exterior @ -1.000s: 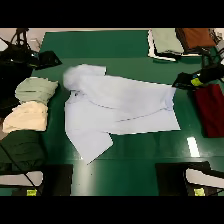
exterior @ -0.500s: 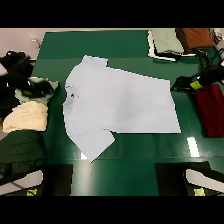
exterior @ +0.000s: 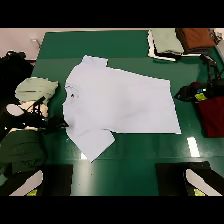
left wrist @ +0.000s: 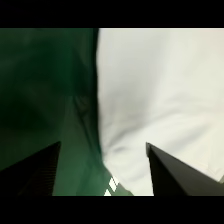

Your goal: Fold the shirts.

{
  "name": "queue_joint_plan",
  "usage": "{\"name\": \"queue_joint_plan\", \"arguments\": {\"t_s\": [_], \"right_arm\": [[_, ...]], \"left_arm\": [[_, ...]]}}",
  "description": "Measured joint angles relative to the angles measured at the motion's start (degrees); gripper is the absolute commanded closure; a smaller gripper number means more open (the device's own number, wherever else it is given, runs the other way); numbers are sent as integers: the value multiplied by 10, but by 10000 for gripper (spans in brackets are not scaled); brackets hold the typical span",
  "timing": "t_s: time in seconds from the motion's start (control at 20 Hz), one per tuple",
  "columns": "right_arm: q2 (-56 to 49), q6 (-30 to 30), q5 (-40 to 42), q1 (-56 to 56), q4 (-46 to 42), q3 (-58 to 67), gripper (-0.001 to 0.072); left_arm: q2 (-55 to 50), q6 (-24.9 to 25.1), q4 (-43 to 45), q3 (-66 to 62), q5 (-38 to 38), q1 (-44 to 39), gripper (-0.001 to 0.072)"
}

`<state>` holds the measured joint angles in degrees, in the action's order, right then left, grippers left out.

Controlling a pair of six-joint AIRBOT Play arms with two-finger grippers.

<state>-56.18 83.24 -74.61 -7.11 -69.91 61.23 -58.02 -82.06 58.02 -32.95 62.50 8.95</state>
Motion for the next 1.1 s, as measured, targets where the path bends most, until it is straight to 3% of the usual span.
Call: {"name": "queue_joint_plan", "arguments": {"t_s": [0.1, 0.25, 0.3, 0.45, 0.5, 0.55, 0.6, 0.8, 0.85, 1.1], "right_arm": [[9, 2, 2, 0, 0, -3, 384], [14, 4, -4, 0, -1, -5, 384], [16, 5, -9, 0, -2, -5, 384], [18, 4, -33, -31, -5, -10, 383], [20, 2, -43, -52, -5, -18, 348], [23, -1, -51, -82, -6, -33, 232], [27, -6, -58, -114, -7, -51, 198], [30, -18, -66, -268, -3, -171, 217], [23, -23, -61, -300, 4, -204, 263], [-48, -64, -13, -363, 90, -311, 266]], "left_arm": [[2, 5, -18, 16, -21, -31, 121], [4, 0, -31, 27, -47, -84, 587], [4, -2, -35, 28, -55, -97, 682], [5, -6, -38, 12, -61, -116, 684], [5, -6, -39, 2, -60, -119, 683], [5, -6, -39, -10, -57, -121, 683], [5, -6, -39, -23, -54, -123, 683], [5, -2, -40, -58, -49, -126, 683], [5, -2, -40, -62, -49, -127, 683], [5, -1, -41, -70, -49, -127, 683]]}}
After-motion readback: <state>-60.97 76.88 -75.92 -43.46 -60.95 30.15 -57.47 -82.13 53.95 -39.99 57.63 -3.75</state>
